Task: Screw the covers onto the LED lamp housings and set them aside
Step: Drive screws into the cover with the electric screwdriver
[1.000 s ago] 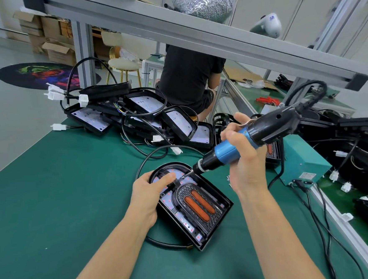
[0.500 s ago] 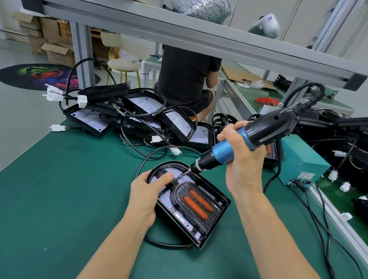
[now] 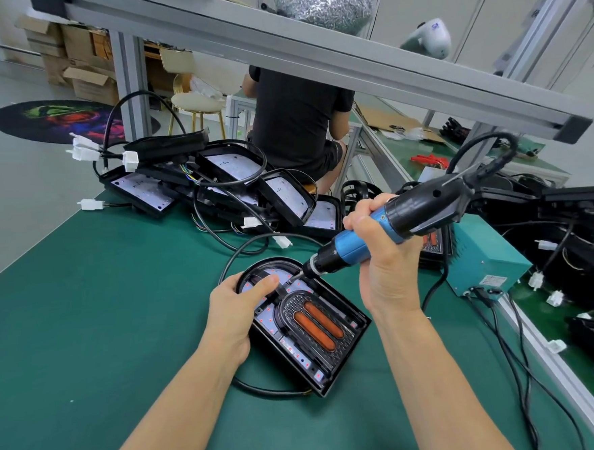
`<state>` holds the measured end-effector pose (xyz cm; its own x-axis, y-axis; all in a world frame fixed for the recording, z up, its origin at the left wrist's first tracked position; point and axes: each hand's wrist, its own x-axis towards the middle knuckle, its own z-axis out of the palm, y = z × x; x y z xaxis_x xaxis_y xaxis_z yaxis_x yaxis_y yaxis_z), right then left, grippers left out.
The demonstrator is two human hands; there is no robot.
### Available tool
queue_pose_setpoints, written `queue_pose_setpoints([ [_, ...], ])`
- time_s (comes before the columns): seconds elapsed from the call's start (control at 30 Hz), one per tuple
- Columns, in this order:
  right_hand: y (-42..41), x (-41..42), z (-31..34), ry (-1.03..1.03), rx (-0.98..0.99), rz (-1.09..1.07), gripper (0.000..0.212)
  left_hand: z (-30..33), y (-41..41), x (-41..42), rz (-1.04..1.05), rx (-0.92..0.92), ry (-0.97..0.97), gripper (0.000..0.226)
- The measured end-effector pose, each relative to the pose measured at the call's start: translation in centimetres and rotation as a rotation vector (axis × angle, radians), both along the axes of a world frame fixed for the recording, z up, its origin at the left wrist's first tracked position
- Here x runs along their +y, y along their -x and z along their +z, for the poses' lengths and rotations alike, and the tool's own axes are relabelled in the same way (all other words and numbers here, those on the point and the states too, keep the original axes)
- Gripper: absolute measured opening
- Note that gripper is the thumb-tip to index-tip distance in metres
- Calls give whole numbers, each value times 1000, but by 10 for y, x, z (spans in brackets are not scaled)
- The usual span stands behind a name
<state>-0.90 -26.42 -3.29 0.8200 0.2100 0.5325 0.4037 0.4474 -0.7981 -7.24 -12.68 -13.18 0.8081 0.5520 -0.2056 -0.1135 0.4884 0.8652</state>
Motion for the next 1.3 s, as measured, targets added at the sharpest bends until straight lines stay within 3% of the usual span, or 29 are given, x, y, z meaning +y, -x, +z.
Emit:
queue_pose_setpoints([
  [0.27,4,-10,-5,43,-12,34,16,2,0,-1,3,37,-7,21],
  [0.37,4,-10,-3,31,13,30,25,3,-1,-1,6,66,3,19],
  [0.57,5,-19,3,-224,156,-71,29,3,0,3,5,93,-56,15],
  [0.8,9,-61,12,-398,121,-111,28,8,2,14,-51,211,-483,11],
  [0.9,13,-80,13,-410,127,-183,26,17,1,22,-105,299,-636,30],
  [1.17,18,-130,10,-403,152,-321,23,34,-5,30,-274,491,-1038,33],
  [1.3,19,-154,5,-374,184,-326,21,46,-9,18,-166,568,-1276,46],
])
